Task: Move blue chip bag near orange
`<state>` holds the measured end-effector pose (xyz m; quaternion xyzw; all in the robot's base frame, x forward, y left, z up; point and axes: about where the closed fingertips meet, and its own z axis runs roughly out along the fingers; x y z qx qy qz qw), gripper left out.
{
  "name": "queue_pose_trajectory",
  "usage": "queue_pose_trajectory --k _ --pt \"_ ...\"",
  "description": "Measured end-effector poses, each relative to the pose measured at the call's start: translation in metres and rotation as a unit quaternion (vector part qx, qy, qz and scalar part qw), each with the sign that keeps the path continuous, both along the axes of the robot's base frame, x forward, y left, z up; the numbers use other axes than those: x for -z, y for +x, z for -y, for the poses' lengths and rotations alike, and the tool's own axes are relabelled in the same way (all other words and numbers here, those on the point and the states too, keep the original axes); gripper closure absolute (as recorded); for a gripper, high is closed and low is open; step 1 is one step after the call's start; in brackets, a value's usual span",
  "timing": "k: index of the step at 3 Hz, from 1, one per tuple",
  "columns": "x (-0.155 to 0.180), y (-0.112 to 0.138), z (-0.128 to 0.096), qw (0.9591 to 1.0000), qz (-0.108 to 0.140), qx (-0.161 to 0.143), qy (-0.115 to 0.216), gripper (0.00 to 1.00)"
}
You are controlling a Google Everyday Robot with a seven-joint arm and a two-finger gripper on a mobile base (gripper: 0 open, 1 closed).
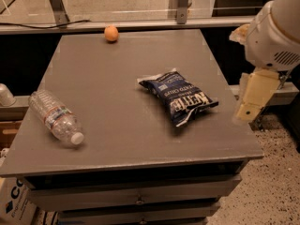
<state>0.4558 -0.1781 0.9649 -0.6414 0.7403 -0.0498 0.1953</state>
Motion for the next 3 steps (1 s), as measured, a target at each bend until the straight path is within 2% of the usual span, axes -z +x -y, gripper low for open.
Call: queue_pose_trajectory --k 1,3 --pt "0.027 0.014 -0.021 0.9999 0.009 -0.011 0.003 0.0" --pt "0.08 0.061 -0.034 0.9999 0.009 0.013 0.006 0.0"
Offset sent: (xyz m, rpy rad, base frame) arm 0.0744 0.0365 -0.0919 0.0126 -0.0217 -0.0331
